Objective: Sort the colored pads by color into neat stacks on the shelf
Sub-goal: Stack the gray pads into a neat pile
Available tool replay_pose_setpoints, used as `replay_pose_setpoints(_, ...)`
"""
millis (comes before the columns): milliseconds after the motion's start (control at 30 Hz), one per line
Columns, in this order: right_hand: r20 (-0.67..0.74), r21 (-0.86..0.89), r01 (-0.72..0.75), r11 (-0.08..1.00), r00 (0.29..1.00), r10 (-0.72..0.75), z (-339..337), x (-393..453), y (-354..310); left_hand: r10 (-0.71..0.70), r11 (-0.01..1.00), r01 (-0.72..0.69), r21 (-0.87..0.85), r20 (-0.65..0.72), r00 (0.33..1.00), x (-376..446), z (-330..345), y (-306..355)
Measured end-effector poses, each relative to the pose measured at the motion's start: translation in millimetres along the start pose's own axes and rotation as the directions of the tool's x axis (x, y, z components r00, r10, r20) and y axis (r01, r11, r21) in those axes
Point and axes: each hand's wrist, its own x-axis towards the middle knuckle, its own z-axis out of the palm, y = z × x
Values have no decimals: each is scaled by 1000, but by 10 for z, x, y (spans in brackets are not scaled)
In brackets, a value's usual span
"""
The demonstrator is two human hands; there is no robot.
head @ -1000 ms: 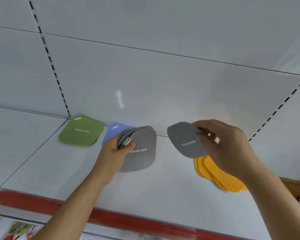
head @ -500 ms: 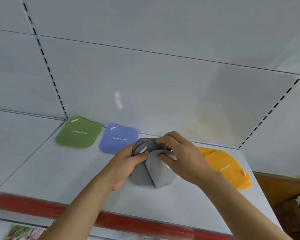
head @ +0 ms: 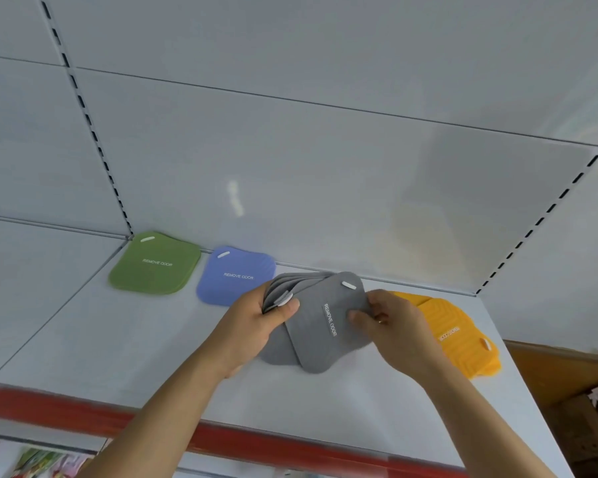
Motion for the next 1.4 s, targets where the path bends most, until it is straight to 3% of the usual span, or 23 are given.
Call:
replay_pose_setpoints(100,-119,74,131,989,985,-122,-118,-63,-9,-37,997,39,-67,32,999,-3,-18,7)
replay_pose_setpoints(200,-176,-31,284,958,942,-285,-339,-110,-157,-60,993,68,-96,85,995,-4,-47,11)
replay_pose_setpoints(333,80,-165,417,894,909,-409,-554,-55,-330,-59,989,78,-127,147,987,-10,-77,14)
replay_pose_setpoints(433,193,-235,514,825,856,-479,-423,54,-461,-38,991,59,-120,173,984,-29,-71,29)
replay_pose_setpoints(867,217,-253,677,691,736,-641,83,118,-513,92,996,-92,-9,91,992,-55,-35,-13)
replay_pose_setpoints(1033,124,-278,656,702,749,-651,181,60,-474,84,996,-85,14,56,995,-60,-33,-21)
replay_pose_setpoints(1200,19,-335,698,634,677,-735,271,1,-413,124,991,-126,54,36,992,-83,-5,2)
replay_pose_setpoints(1267,-74,-343,644,683,707,-703,263,-1,-372,110,991,-112,72,27,994,-99,-8,6)
replay_pose_setpoints(1300,-121,-304,577,758,766,-632,243,-2,-325,99,992,-101,80,24,995,-108,-15,5)
replay_pose_setpoints(1333,-128,-193,487,852,848,-514,222,-16,-275,90,992,-92,88,28,996,-115,-25,-3)
replay_pose_setpoints(1400,42,227,224,948,970,-240,199,-64,-180,88,991,-92,98,44,995,-128,-34,-14)
